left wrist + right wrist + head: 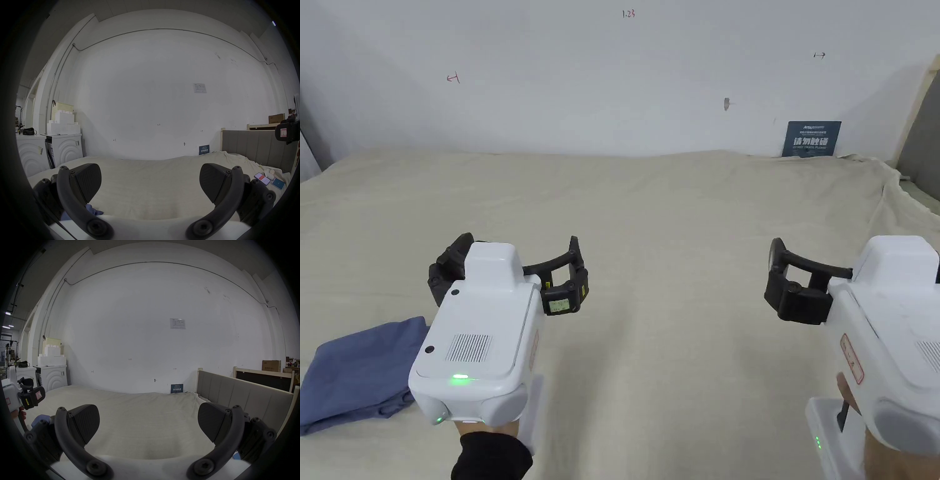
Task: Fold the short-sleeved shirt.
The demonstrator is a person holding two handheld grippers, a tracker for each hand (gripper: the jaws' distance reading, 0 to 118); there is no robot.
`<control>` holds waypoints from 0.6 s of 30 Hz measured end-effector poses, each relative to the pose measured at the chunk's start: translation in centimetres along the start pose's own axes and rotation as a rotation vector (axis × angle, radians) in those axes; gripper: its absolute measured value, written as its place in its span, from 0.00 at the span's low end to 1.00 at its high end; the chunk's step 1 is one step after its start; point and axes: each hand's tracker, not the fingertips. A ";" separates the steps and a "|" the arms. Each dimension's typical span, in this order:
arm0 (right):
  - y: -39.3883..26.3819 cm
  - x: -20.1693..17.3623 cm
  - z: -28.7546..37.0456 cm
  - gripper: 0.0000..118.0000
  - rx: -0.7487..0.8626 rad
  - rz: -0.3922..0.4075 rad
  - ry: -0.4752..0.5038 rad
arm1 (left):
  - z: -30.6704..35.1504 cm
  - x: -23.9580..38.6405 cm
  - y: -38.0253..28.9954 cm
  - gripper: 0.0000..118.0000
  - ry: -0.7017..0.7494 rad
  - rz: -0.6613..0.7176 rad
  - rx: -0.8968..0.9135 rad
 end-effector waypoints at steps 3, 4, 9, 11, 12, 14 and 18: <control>0.1 -0.2 0.1 1.00 -0.001 0.003 0.002 | 0.0 0.0 0.0 1.00 -0.001 -0.001 -0.003; 0.1 -0.2 0.1 1.00 0.000 0.004 0.001 | 0.0 0.0 0.0 1.00 -0.001 -0.002 -0.003; 0.1 -0.1 0.0 1.00 0.000 0.001 -0.003 | 0.0 -0.2 -0.1 1.00 0.003 0.005 -0.004; 0.0 0.0 -0.1 1.00 0.000 0.002 -0.003 | 0.0 -0.2 -0.1 1.00 0.002 0.004 -0.004; 0.0 0.0 -0.1 1.00 -0.001 0.002 -0.003 | 0.0 -0.2 -0.1 1.00 0.003 0.004 -0.003; 0.1 -0.1 0.0 1.00 -0.003 0.001 -0.007 | 0.0 -0.2 -0.1 1.00 0.002 0.001 -0.003; 0.1 0.0 0.0 1.00 -0.008 0.001 -0.010 | 0.0 -0.3 -0.2 1.00 0.001 -0.002 -0.003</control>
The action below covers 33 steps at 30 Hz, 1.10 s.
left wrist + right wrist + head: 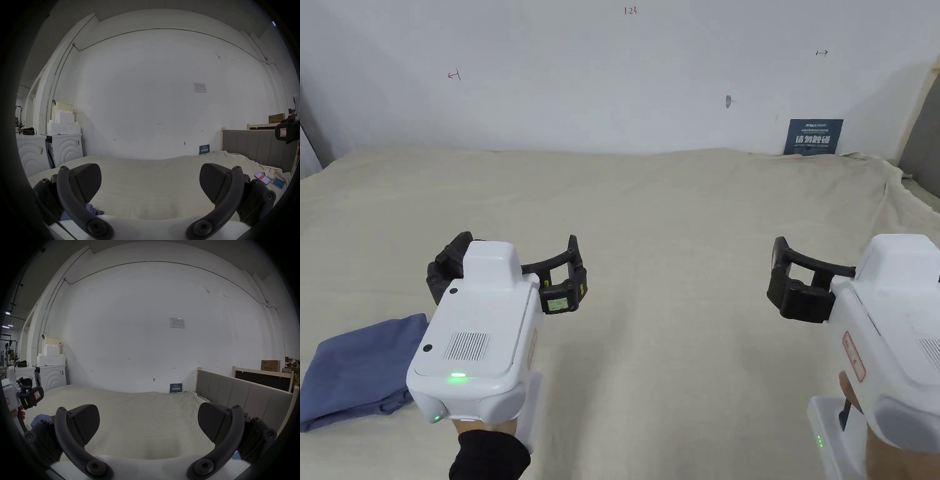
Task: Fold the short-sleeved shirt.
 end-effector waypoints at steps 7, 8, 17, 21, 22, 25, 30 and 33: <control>0.0 0.0 -0.1 1.00 -0.007 0.002 -0.008 | 0.0 -0.1 0.1 1.00 0.008 0.004 0.002; 0.0 0.1 -0.2 1.00 -0.009 0.001 -0.011 | 0.0 -0.1 0.1 1.00 0.006 0.003 0.002; 0.2 0.8 -0.8 1.00 -0.072 -0.106 -0.020 | 0.0 -0.1 0.3 1.00 0.000 0.011 0.004; 0.0 2.2 -1.2 1.00 -0.126 -0.247 0.009 | 0.1 -0.2 0.3 1.00 -0.003 0.013 0.007; 0.2 2.4 -1.2 1.00 -0.163 -0.265 0.025 | 0.1 -0.2 0.3 1.00 -0.004 0.013 0.008; 1.1 2.9 -1.7 1.00 -0.299 -0.264 -0.028 | 0.1 -0.3 0.4 1.00 -0.006 0.014 0.009; 2.7 2.2 -2.5 0.99 -0.449 -0.223 -0.261 | 0.1 -0.4 0.4 1.00 -0.002 0.022 0.011; 2.7 1.9 -2.4 0.99 -0.435 -0.244 -0.274 | 0.1 -0.4 0.4 1.00 -0.002 0.024 0.012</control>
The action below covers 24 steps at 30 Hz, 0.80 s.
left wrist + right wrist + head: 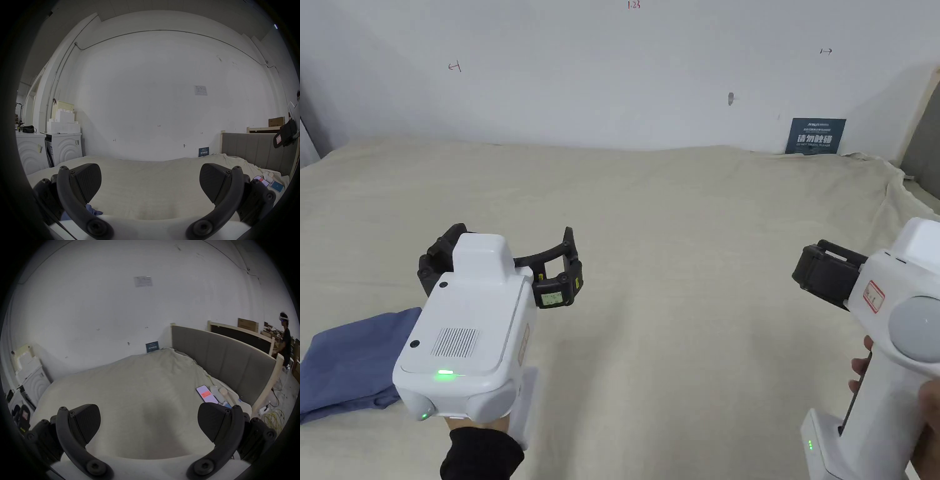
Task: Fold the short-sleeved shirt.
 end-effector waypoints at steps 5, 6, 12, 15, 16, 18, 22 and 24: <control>-0.1 -0.1 0.4 0.99 0.003 -0.035 0.009 | -0.1 -0.1 -0.1 1.00 0.001 -0.001 -0.002; -0.2 0.0 0.4 0.99 0.007 -0.037 0.014 | -0.1 -0.1 -0.1 1.00 0.000 -0.001 -0.003; -0.7 -0.4 0.5 0.99 0.052 -0.020 0.011 | -0.1 0.0 0.0 1.00 -0.001 -0.004 0.000; -0.5 -0.5 0.4 0.99 0.044 0.004 0.013 | 0.0 0.0 0.0 1.00 -0.004 -0.005 0.001; -0.5 -0.5 0.4 0.99 0.035 -0.002 0.018 | 0.0 0.0 0.0 1.00 -0.004 -0.004 0.001; -0.8 -0.7 0.4 0.99 0.045 0.001 0.013 | 0.0 0.0 0.0 1.00 -0.003 -0.004 0.002; -1.3 -0.8 0.4 0.99 0.179 0.069 0.036 | 0.0 -0.1 0.0 1.00 0.000 -0.001 0.004; -1.6 -0.4 0.0 0.99 0.241 0.093 0.076 | 0.0 -0.1 0.0 1.00 0.000 -0.001 0.006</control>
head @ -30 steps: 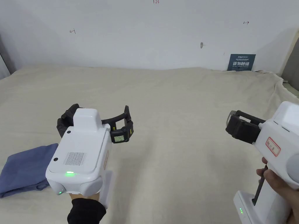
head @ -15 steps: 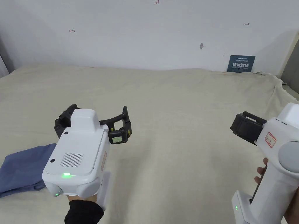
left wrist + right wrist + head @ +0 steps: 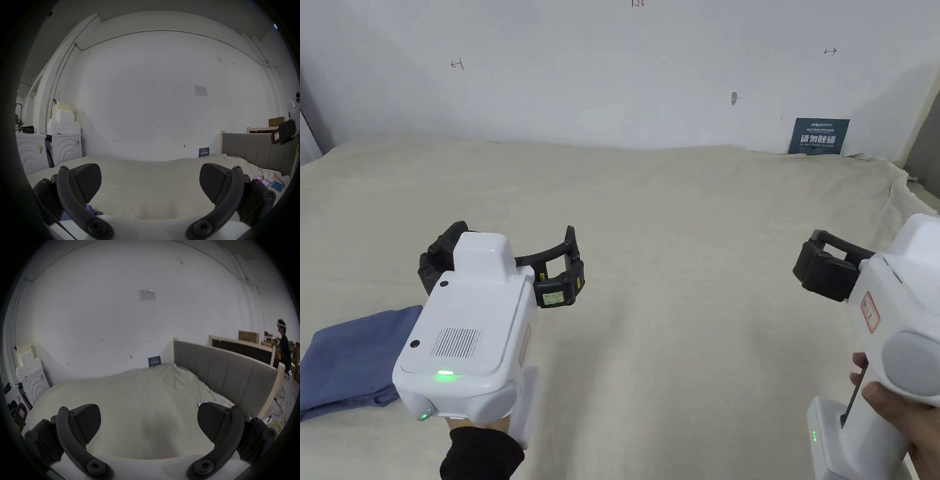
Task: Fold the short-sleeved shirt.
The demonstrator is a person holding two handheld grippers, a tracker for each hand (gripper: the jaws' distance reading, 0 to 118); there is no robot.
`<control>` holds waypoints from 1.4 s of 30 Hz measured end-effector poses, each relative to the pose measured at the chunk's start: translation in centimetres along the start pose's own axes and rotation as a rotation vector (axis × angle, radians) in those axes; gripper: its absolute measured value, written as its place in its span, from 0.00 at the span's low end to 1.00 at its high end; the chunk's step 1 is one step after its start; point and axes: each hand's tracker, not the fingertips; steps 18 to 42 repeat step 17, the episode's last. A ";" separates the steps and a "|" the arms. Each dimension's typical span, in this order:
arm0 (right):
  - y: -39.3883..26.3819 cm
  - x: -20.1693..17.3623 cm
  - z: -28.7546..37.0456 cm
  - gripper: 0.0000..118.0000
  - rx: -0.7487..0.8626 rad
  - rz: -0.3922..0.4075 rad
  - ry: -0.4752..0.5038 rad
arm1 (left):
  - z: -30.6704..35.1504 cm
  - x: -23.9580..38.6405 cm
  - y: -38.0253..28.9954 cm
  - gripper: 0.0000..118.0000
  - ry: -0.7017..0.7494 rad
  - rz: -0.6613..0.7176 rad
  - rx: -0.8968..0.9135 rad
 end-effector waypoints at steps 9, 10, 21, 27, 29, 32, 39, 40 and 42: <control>-1.6 0.4 0.4 1.00 0.245 0.138 0.113 | 0.1 0.1 0.0 1.00 -0.004 0.004 0.009; -1.7 0.4 0.4 1.00 0.255 0.142 0.117 | 0.1 0.1 0.0 1.00 -0.004 0.004 0.012; -1.6 -0.1 1.0 1.00 0.250 0.126 0.114 | 0.3 0.2 0.0 1.00 -0.007 -0.004 0.023; -1.6 -0.1 1.0 1.00 0.250 0.126 0.114 | 0.3 0.2 0.0 1.00 -0.007 -0.004 0.023; -1.6 -0.1 1.0 1.00 0.250 0.126 0.114 | 0.3 0.2 0.0 1.00 -0.007 -0.004 0.023; -1.6 -0.1 1.0 1.00 0.250 0.126 0.114 | 0.3 0.2 0.0 1.00 -0.007 -0.004 0.023; -1.6 -0.1 1.0 1.00 0.250 0.126 0.114 | 0.3 0.2 0.0 1.00 -0.007 -0.004 0.023; -1.6 -0.1 1.0 1.00 0.250 0.126 0.114 | 0.3 0.2 0.0 1.00 -0.007 -0.004 0.023; -1.6 -0.1 1.0 1.00 0.250 0.126 0.114 | 0.3 0.2 0.0 1.00 -0.007 -0.004 0.023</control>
